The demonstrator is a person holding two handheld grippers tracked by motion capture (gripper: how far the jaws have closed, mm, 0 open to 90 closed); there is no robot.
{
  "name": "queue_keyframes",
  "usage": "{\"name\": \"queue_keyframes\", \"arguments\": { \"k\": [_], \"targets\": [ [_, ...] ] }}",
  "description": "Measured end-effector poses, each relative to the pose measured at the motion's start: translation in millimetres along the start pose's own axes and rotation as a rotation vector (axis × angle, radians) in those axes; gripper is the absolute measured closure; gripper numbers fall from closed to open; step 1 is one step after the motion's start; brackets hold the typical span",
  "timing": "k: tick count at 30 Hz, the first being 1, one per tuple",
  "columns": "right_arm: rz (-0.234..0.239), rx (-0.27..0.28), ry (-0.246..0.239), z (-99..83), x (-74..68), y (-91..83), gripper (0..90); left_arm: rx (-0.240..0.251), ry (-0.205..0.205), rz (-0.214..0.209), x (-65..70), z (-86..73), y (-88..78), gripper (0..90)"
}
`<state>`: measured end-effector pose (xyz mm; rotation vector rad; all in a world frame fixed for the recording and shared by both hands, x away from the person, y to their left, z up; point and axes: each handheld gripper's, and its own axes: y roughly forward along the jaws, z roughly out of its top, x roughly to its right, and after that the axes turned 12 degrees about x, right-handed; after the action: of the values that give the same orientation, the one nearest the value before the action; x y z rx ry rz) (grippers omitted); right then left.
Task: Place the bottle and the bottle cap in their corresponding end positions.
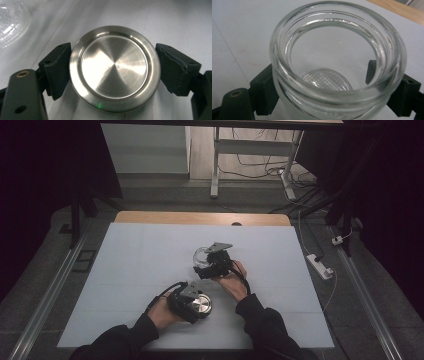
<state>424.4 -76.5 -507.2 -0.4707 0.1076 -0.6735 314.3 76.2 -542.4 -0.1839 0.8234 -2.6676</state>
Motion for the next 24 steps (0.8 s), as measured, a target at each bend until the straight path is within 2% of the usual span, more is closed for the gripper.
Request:
{"name": "queue_keyframes", "arguments": {
  "k": [4, 11, 14, 17, 21, 24],
  "targets": [
    [0.025, 0.009, 0.029, 0.6, 2.7, -1.6, 11.5, 0.001, -0.008, 0.008, -0.6, 0.4, -1.2, 15.6],
    [0.02, 0.062, 0.028, 9.4, 3.5, -13.8, 4.1, 0.092, -0.091, -0.005, -5.6, 4.3, -16.8, 9.4],
    [0.036, 0.077, 0.042, 11.9, 4.2, -19.9, 2.5, 0.132, -0.131, -0.029, -6.2, 5.6, -24.4, 7.4],
    [0.038, 0.08, 0.041, 14.1, 3.1, -26.4, 1.1, 0.147, -0.14, -0.031, -5.8, 6.2, -31.6, 5.0],
    [0.045, 0.077, 0.034, 14.2, 0.6, -33.1, 0.6, 0.167, -0.178, -0.03, -5.5, 5.4, -38.7, 2.8],
    [0.045, 0.076, 0.028, 14.5, -1.8, -36.6, 0.5, 0.165, -0.195, -0.03, -5.9, 2.9, -44.0, 0.0]
  ]
}}
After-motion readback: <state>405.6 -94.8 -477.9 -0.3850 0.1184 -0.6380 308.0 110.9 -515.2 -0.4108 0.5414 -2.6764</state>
